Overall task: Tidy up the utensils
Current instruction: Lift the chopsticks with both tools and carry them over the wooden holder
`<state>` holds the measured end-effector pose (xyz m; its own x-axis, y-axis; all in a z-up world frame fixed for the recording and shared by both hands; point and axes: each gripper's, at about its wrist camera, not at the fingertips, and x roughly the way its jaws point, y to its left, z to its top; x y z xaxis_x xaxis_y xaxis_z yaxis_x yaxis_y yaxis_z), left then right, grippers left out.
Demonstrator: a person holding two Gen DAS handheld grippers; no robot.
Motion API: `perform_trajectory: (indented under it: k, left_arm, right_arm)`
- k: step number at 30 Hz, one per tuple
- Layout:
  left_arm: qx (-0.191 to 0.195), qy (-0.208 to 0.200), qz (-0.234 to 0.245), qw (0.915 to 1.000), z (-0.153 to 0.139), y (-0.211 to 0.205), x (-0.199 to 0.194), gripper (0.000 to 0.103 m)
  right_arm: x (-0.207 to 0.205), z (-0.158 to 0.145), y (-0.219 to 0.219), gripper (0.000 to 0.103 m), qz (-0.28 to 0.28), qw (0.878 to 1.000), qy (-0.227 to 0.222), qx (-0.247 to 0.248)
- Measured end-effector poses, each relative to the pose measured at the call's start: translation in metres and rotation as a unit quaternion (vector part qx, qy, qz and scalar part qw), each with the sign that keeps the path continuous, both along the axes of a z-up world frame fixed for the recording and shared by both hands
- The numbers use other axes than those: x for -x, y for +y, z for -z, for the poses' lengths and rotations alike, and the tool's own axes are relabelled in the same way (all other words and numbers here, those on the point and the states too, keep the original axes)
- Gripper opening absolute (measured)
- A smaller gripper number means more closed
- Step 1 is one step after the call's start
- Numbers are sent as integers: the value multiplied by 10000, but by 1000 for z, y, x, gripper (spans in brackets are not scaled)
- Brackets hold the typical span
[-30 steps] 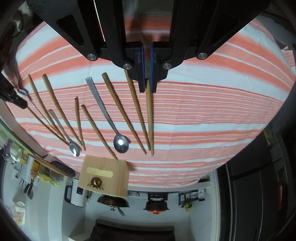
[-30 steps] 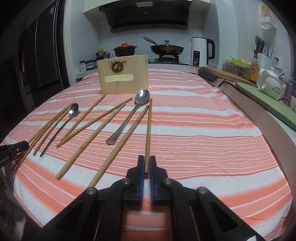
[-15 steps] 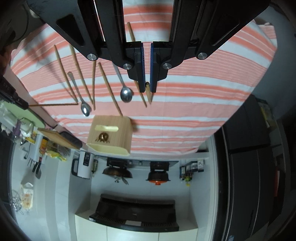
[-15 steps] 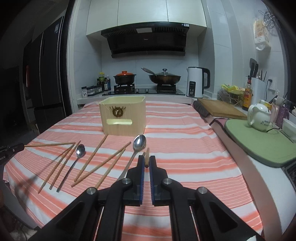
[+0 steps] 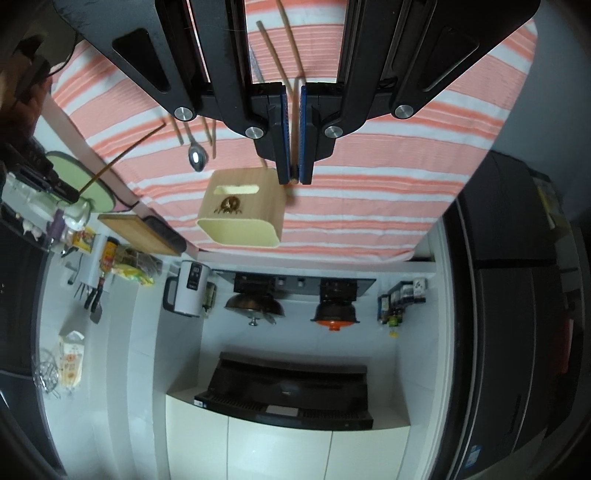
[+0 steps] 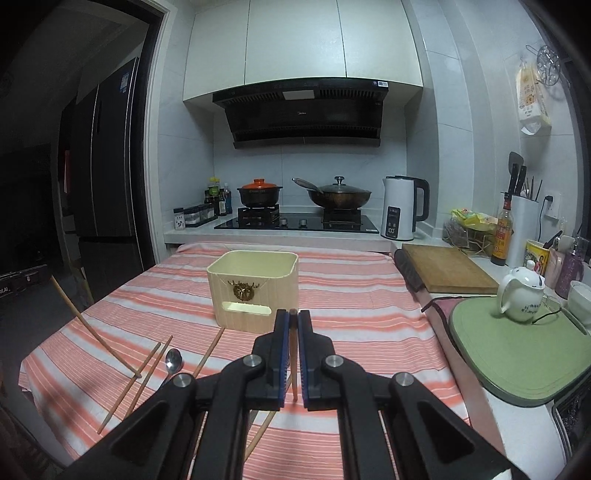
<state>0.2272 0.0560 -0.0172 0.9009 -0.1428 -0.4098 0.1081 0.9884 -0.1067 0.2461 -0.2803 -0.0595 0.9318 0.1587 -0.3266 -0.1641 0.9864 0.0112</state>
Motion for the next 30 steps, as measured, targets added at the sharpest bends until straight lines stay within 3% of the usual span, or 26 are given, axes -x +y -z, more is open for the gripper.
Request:
perform_trajectory:
  k: [17, 30]
  left_arm:
    - [311, 222, 614, 9974, -45, -27, -34, 2]
    - [287, -514, 564, 9967, -121, -52, -104, 2]
  right_arm:
    - [-18, -54, 1, 5, -376, 9988, -87, -288]
    - [-87, -121, 22, 5, -585, 9954, -653, -391]
